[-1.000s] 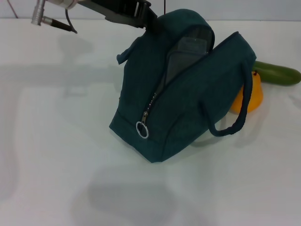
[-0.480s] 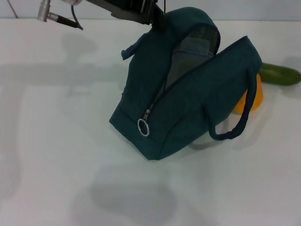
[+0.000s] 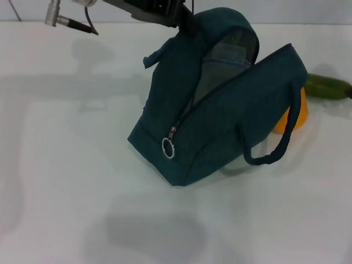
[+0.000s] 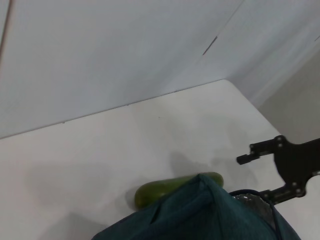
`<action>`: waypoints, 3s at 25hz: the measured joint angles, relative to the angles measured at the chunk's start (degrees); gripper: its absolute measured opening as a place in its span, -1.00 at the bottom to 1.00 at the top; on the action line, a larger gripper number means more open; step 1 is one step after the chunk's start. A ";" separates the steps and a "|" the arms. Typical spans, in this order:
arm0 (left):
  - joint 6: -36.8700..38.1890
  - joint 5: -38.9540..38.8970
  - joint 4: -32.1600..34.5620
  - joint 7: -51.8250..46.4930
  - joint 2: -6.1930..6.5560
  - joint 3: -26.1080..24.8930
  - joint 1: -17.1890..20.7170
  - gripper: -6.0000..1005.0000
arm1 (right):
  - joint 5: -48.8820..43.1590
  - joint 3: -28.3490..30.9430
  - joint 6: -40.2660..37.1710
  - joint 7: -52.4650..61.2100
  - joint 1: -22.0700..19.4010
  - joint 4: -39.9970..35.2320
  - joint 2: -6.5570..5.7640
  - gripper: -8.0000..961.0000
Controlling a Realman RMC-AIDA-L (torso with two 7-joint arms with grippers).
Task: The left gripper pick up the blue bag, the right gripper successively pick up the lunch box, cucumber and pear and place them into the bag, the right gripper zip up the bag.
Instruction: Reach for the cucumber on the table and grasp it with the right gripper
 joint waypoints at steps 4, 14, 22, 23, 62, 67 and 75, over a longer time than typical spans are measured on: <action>0.00 -0.53 -0.02 0.49 -0.26 0.10 0.60 -0.89 | -0.13 -1.78 3.69 -0.85 -1.11 0.10 1.19 0.50; 0.04 -0.54 -0.03 1.38 -0.56 0.02 1.00 -0.89 | -0.26 -2.51 11.09 -5.12 -1.92 3.55 3.83 0.50; 0.01 -1.23 -0.09 1.63 -0.53 0.12 0.98 -0.89 | -0.59 -3.20 13.70 -6.11 -1.97 3.86 4.53 0.50; 0.01 -1.39 -0.09 1.63 -0.52 0.17 1.02 -0.89 | -0.53 -3.20 14.16 -6.32 -1.92 4.13 4.50 0.50; 0.01 -1.94 0.36 2.27 -0.60 0.03 0.97 -0.89 | -0.12 -2.66 18.63 -6.75 -0.32 10.90 3.69 0.08; 0.01 -1.94 0.36 2.34 -0.60 0.02 0.88 -0.89 | -0.07 -2.53 17.99 -6.25 -0.37 10.87 3.44 0.04; 0.01 -1.95 0.44 2.46 -0.57 0.02 1.19 -0.89 | 6.55 0.39 15.38 -6.56 -4.23 7.52 2.76 0.04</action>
